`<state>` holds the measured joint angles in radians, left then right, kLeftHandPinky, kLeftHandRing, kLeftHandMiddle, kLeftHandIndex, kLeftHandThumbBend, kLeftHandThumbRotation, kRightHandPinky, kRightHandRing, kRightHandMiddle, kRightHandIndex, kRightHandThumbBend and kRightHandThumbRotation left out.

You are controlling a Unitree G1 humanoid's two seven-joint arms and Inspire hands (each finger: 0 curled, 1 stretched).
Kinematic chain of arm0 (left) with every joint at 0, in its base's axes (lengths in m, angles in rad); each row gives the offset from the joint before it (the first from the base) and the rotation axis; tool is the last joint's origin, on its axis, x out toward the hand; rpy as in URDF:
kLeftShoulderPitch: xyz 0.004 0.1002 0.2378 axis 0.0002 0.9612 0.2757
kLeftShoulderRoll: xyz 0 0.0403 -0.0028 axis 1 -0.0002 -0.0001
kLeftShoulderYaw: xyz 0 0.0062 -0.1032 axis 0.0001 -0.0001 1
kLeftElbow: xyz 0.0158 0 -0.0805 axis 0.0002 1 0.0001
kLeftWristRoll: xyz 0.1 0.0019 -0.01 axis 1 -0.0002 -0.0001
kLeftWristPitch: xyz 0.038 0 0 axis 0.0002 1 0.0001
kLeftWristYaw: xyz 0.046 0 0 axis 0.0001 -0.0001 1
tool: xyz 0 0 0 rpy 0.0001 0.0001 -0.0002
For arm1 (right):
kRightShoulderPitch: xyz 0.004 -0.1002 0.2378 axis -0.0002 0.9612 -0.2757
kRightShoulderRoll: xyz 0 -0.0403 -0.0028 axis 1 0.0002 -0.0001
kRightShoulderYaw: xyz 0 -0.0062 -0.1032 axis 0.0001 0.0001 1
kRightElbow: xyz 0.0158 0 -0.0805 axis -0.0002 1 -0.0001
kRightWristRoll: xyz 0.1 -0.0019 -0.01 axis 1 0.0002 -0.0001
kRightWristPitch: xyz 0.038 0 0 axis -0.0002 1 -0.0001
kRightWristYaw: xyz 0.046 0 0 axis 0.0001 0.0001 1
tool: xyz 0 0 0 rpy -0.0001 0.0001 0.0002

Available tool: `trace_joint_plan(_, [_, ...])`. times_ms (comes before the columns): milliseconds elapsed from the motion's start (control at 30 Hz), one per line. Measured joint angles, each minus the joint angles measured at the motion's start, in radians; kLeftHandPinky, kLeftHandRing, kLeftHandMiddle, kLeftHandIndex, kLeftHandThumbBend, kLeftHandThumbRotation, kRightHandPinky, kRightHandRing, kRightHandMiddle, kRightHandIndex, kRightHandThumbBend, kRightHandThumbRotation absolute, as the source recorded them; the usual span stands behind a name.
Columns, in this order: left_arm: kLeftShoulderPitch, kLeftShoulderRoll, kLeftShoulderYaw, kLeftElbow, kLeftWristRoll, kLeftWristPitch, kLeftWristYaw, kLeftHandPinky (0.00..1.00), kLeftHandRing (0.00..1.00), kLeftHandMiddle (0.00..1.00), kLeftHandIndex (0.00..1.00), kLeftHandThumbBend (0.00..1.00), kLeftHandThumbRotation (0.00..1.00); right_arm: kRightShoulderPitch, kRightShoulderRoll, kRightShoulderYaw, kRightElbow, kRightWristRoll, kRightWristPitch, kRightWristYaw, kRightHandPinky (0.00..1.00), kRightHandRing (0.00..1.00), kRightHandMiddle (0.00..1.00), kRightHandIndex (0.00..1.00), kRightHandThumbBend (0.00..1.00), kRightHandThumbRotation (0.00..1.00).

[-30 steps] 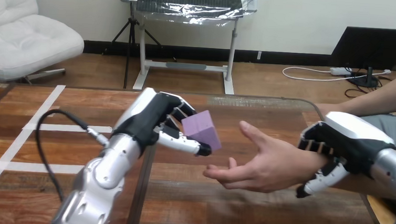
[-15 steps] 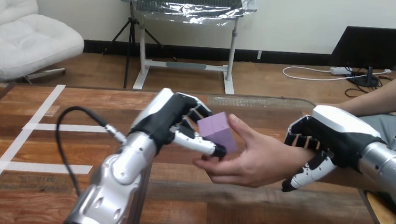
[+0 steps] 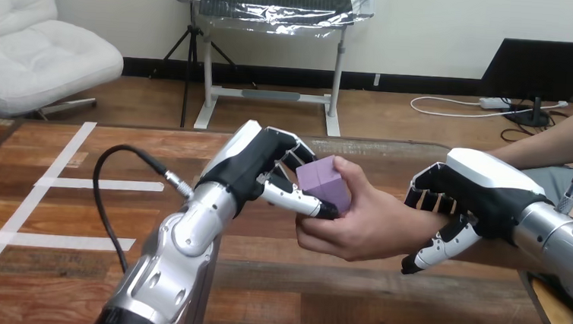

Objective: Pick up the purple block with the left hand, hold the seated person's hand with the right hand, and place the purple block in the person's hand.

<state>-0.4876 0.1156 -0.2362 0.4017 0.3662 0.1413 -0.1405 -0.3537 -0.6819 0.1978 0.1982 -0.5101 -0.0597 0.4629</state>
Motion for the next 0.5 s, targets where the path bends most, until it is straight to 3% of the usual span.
trace_joint_plan(500, [-0.026,-0.007,-0.022,0.035,0.008,0.001,-0.003,0.25,0.33,0.41,0.47,0.69,0.00,0.000,0.008,0.000,0.000,-0.001,0.011,0.000,0.38,0.45,0.51,0.53,0.92,0.17])
